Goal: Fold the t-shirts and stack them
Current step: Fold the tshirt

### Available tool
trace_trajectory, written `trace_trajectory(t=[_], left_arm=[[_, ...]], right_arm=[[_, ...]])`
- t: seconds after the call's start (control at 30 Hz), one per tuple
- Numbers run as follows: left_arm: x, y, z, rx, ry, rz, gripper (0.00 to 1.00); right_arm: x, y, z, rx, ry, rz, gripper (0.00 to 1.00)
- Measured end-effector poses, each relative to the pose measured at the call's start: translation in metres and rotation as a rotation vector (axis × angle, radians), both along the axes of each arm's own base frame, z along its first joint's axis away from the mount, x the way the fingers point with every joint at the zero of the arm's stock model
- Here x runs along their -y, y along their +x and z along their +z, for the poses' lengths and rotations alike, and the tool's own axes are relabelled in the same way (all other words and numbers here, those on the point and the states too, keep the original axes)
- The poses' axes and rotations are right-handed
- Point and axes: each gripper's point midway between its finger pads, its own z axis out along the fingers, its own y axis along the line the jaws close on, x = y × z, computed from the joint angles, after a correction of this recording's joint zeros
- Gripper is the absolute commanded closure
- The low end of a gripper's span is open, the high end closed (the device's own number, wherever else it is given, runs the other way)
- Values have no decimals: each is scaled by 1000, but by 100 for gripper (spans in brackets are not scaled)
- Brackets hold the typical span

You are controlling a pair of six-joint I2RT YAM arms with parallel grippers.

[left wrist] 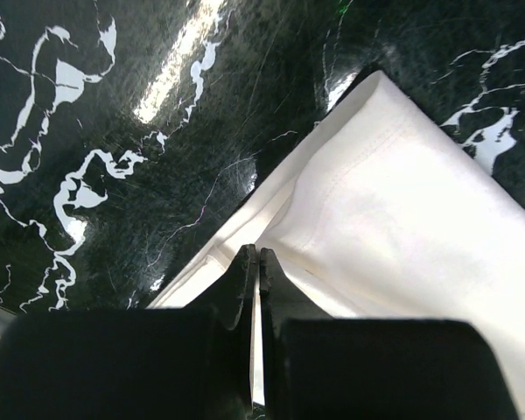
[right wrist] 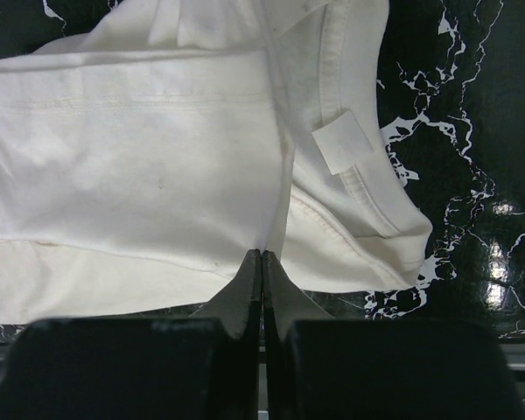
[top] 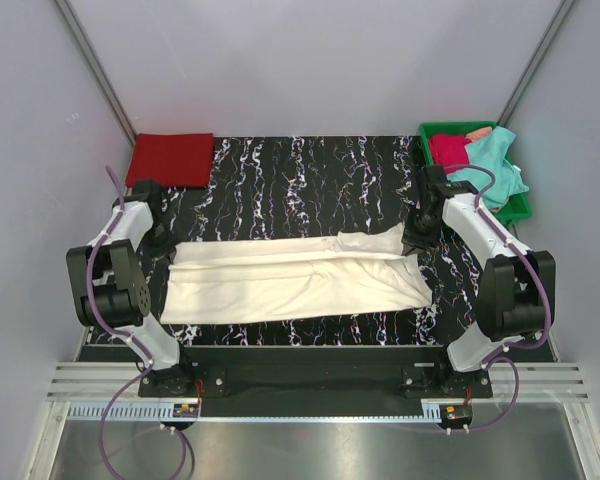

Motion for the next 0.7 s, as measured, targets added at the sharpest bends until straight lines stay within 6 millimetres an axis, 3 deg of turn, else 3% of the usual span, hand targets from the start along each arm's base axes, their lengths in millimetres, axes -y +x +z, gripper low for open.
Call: trace_trajectory(t=[0.4, 0.7], left_arm=[[-1, -5, -18, -58, -3, 9, 100], [-4, -6, -20, -67, 11, 12, 100]], right_arm=[[1, -5, -11, -14, -2, 0, 100], [1, -10, -18, -31, 1, 1, 100]])
